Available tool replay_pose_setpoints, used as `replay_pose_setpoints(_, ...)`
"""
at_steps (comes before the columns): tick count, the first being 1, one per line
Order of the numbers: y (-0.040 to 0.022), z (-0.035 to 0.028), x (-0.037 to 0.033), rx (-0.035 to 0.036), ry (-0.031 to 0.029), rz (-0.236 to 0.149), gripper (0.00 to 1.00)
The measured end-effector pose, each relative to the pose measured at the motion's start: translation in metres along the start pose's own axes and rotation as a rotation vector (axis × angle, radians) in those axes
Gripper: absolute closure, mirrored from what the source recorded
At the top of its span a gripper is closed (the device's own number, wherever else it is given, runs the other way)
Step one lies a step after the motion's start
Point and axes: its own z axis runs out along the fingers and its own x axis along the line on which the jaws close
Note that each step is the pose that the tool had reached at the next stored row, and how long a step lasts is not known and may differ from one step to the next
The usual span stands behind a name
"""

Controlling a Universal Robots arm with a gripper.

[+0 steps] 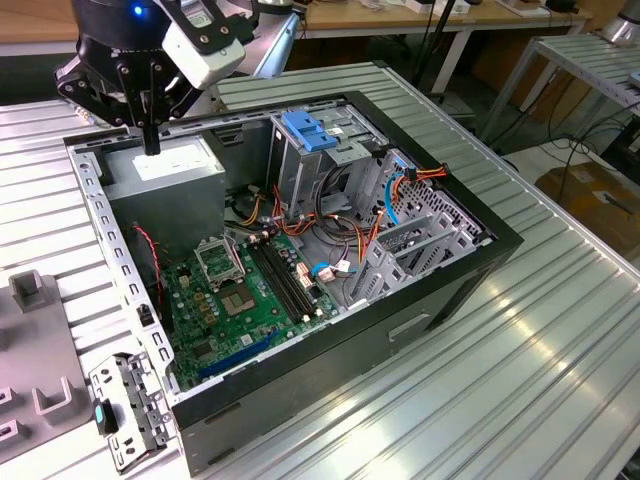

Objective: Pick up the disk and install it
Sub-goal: 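Reach for the disk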

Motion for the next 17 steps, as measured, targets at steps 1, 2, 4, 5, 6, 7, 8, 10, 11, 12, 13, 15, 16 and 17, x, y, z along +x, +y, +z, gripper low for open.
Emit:
replay_pose_setpoints(1,0.0,0.0,0.0005,0.0,0.0,0.0,0.89)
replay_pose_setpoints(2,-0.0001,0.0,0.0009,0.0,0.0,0.0,0.89)
replay_pose_setpoints(4,-0.0001,0.0,0.0019,0.0,0.0001,0.0,0.89)
replay_pose_setpoints(5,-0.0002,0.0,0.0024,0.0001,0.0001,0.0,0.89)
replay_pose_setpoints(6,-0.0002,0.0,0.0028,0.0,0.0001,0.0,0.89)
replay_pose_setpoints(7,-0.0003,0.0,0.0035,0.0,0.0001,0.0,0.89)
replay_pose_setpoints(8,-0.0003,0.0,0.0041,0.0,0.0001,0.0,0.89)
replay_pose_setpoints(10,-0.0004,0.0,0.0049,0.0001,0.0001,0.0,0.89)
replay_pose_setpoints(11,-0.0005,0.0001,0.0061,0.0,0.0001,0.0,0.89)
replay_pose_setpoints(12,-0.0005,0.0001,0.0068,0.0,0.0001,0.0,0.89)
replay_pose_setpoints(13,-0.0006,0.0001,0.0077,0.0,0.0001,0.0,0.89)
replay_pose_setpoints(15,-0.0007,0.0001,0.009,0.0,0.0001,0.0,0.89)
replay_pose_setpoints(16,-0.0007,0.0001,0.0094,0.0,0.0001,0.0,0.89)
replay_pose_setpoints(17,-0.0008,0.0001,0.01,0.0,0.0001,0.0,0.89)
